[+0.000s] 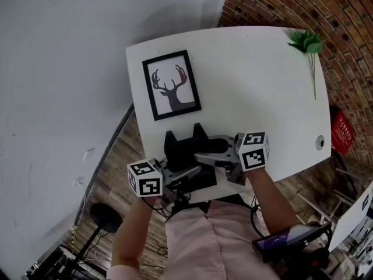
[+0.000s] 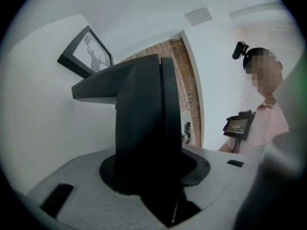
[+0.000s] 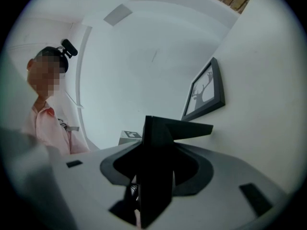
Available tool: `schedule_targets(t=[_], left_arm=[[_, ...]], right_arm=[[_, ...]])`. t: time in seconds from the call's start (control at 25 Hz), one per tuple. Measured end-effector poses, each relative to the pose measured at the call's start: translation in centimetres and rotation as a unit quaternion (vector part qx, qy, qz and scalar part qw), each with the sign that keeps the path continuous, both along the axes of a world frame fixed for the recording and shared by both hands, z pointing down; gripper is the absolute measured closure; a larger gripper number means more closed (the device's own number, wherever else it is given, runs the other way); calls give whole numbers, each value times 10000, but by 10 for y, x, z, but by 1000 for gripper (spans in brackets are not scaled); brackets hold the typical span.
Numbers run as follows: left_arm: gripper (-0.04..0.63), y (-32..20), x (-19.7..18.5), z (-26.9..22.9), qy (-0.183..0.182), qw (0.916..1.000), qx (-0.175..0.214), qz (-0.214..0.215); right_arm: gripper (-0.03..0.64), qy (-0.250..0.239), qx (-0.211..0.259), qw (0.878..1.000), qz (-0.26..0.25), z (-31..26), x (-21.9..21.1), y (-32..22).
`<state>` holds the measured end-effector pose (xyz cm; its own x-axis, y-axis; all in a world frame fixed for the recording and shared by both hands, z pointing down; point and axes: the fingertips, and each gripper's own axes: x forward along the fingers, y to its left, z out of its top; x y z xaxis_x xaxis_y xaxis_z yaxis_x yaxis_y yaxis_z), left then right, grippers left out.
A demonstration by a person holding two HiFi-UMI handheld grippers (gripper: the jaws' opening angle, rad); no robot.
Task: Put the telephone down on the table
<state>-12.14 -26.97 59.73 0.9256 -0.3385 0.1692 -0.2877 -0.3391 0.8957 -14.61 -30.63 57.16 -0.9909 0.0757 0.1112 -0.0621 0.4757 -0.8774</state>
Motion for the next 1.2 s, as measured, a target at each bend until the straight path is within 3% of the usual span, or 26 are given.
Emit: schedule_targets(t=[0.4,0.56,0.64,0.8,0.92,1.04,1.2], left_arm=[[416,-3,-1,6,-84,9995,-289,-59],[359,-9,-8,7,-325,9978,-339,-460],[282,-12,-12,6,-424,9967,-285,-634],[208,-10,-11,7,-755,9950,-160,-642],[161,-6,-14,13,-1274,9905,-75,-518],[149,0,-21,17,-1610,9861,16,-405],[146,9,-32,14,-1618,9852,-30,-567]], right_arm=[[434,-113,-251,9996,-114,4,-1,-3],[437,-104,-318,9993,-164,5,-1,-2],[439,-89,-335,9992,-184,6,-3,-2],[442,-13,-307,9993,-214,8,-4,0],[446,25,-275,9993,-242,9,-6,1],[446,22,-286,9993,-253,9,-5,1],[442,121,-319,9992,-220,9,-5,1]])
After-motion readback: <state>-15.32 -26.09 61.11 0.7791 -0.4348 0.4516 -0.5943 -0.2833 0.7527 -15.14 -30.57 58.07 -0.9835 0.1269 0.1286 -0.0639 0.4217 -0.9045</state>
